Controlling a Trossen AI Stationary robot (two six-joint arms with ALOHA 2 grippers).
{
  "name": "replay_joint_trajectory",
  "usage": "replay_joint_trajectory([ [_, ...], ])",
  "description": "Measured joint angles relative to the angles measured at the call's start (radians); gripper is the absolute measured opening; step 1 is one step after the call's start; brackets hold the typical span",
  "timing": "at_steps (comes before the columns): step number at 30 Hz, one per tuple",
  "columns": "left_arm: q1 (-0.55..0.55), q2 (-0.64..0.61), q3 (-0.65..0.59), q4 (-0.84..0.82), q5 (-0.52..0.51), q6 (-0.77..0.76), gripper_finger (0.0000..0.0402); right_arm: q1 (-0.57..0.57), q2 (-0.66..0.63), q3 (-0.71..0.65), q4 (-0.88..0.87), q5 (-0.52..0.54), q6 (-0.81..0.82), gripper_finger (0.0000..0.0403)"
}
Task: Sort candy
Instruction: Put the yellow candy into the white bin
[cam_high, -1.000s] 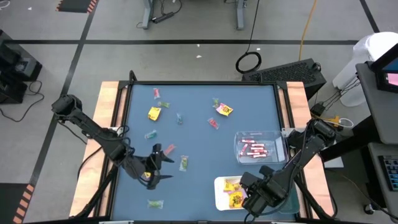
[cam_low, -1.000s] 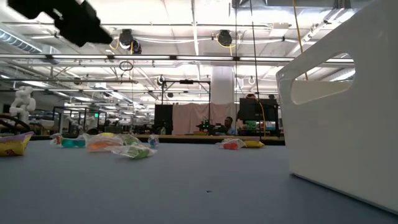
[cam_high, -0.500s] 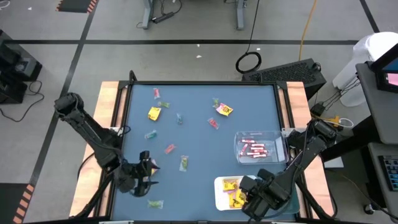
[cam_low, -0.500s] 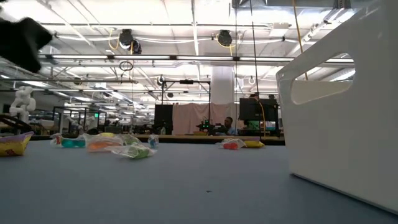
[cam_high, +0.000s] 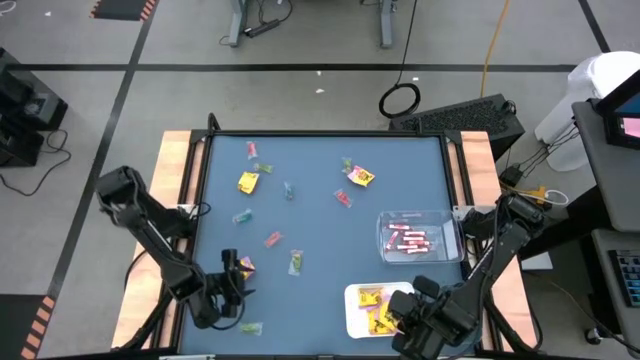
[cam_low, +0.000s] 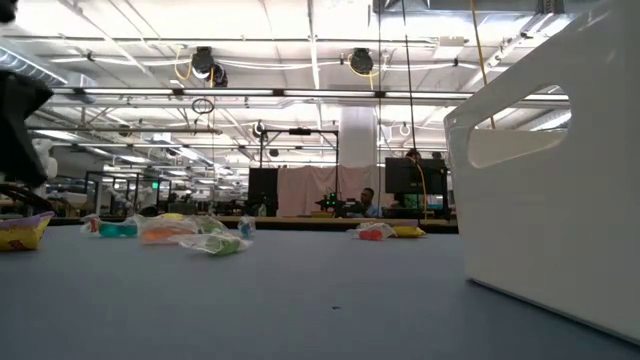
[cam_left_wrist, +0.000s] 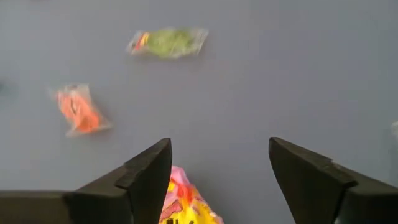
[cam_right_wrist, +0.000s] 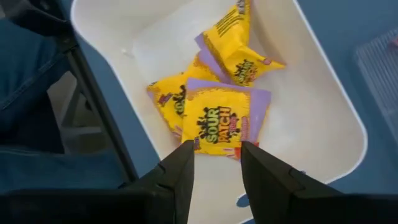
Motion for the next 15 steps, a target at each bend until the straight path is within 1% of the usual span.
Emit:
replay_joint_trajectory([
  [7,0.0,0.132,0.0,-0.008,-0.019,-0.089,0.024,-0.001,0.0,0.0,0.007,0.002,-0.015,0.0116],
  [12,0.001,0.164,0.0,-0.039,-0.026,-0.15,0.0211,-0.002,0.0,0.0,0.008,0.032,-0.026,0.0116],
  [15,0.001,0.176,0.002,-0.043,-0.03,-0.158,0.0184,-0.002,0.0,0.0,0.014,0.043,-0.026,0.0116],
])
